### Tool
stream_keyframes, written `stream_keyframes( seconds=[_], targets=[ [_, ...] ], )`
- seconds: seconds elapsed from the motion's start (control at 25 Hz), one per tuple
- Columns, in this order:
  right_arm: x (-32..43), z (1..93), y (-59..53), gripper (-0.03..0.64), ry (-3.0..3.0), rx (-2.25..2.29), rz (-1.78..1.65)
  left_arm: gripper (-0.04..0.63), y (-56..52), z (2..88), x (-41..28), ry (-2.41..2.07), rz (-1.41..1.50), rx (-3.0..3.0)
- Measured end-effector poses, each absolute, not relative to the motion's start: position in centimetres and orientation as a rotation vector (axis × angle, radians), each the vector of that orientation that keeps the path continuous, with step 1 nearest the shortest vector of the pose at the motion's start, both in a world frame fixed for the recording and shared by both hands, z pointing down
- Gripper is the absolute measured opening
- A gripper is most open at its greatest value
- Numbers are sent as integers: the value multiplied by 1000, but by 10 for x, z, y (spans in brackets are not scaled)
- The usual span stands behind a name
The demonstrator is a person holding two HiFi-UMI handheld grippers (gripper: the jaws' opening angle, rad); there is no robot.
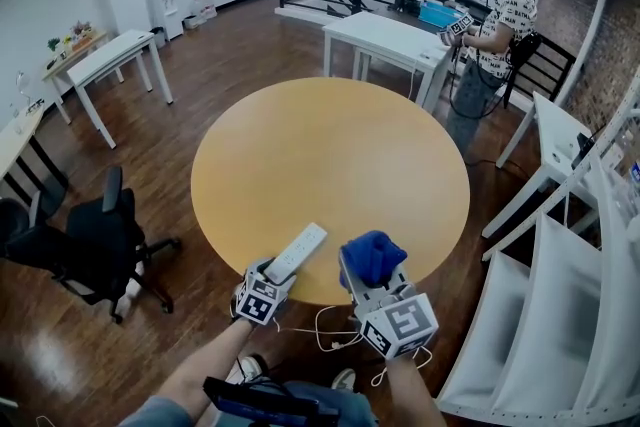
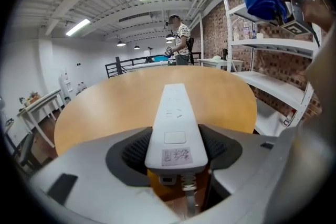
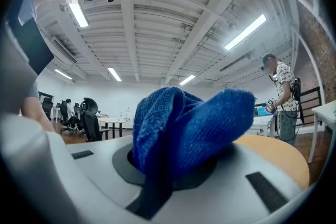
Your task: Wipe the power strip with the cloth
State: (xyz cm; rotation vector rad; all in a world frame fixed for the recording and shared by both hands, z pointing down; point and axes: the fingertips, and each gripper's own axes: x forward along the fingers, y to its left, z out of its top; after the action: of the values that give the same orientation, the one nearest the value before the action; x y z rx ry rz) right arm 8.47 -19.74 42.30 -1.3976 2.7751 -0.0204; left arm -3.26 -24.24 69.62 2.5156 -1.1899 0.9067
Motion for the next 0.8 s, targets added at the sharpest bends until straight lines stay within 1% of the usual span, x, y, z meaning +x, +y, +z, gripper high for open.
stream_keyframes(
  seconds=[0.24, 0.44, 0.64, 0.8],
  targets=[
    [84, 422, -198, 54, 2773, -1392, -14, 282, -243, 693, -36, -1209, 899, 2508],
    [86, 421, -201, 54, 2764, -1388, -15, 281, -238, 680, -25, -1173, 852, 2570],
    [85, 420, -202, 54, 2759, -1380, -17, 281, -241, 655, -21, -1198, 768, 2628],
    [79, 415, -204, 54, 2777, -1355, 4, 280, -244, 618, -17, -1220, 654, 2697]
  ],
)
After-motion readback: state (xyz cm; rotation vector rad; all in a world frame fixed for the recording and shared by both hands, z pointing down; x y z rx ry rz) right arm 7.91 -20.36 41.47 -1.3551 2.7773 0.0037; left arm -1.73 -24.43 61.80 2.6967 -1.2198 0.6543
